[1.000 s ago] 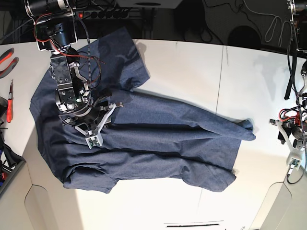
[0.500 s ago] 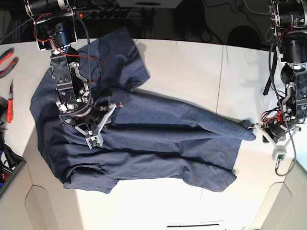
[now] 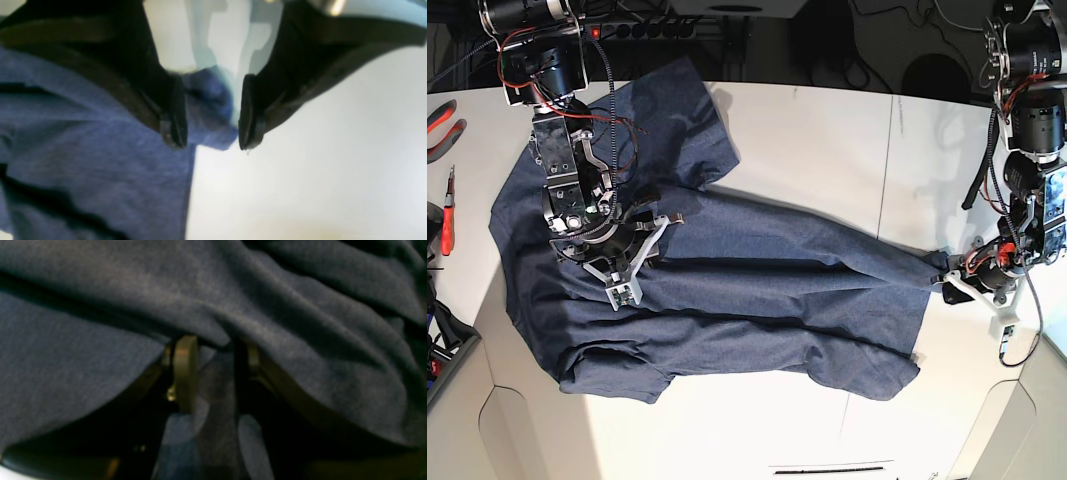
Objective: Layout the t-shirt on the table in an organized manner, then fold the t-shirt properly
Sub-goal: 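Drag the held sleeve further outward with the left gripper and release it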
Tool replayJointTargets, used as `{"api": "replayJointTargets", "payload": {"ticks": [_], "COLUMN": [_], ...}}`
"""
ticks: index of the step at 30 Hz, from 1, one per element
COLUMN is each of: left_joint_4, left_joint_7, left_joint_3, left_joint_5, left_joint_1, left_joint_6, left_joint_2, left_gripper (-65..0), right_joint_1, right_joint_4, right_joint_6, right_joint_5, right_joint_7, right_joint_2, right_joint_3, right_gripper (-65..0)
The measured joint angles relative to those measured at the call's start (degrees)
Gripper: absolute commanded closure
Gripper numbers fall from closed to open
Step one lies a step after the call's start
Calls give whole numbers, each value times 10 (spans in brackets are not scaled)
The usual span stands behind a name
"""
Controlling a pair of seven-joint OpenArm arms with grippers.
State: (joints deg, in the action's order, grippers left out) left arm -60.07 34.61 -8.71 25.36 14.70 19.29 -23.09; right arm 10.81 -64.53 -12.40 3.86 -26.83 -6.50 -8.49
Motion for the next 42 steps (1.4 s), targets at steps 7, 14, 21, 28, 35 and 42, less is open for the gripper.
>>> {"api": "replayJointTargets", "payload": {"ticks": [7,14,21,28,35,42], "left_joint_4": [53,53,-17,-45,-51,-109], "left_joint_7": [-22,-31,23,58,112,182], "left_joint_3": [0,-2,-41,-72,-103,-175], "left_joint_5": [-18,-26,-21,12,113,234], "left_joint_1": [6,9,9,5,-35,-109], "left_joint_6": [0,0,11,31,97,147], "left_joint_2": [32,31,31,30,30,15], "left_gripper": [-272,0,0,0,0,0], "right_joint_1": [0,0,0,0,0,0], "right_joint_4": [0,0,0,0,0,0], "right_joint_6": [0,0,0,0,3,15], "right_joint_5": [0,0,0,0,0,0], "right_joint_7": [0,0,0,0,0,0], "right_joint_2": [0,0,0,0,0,0], "right_joint_3": [0,0,0,0,0,0], "right_gripper": [-189,-189,-189,-189,-189,-189]}}
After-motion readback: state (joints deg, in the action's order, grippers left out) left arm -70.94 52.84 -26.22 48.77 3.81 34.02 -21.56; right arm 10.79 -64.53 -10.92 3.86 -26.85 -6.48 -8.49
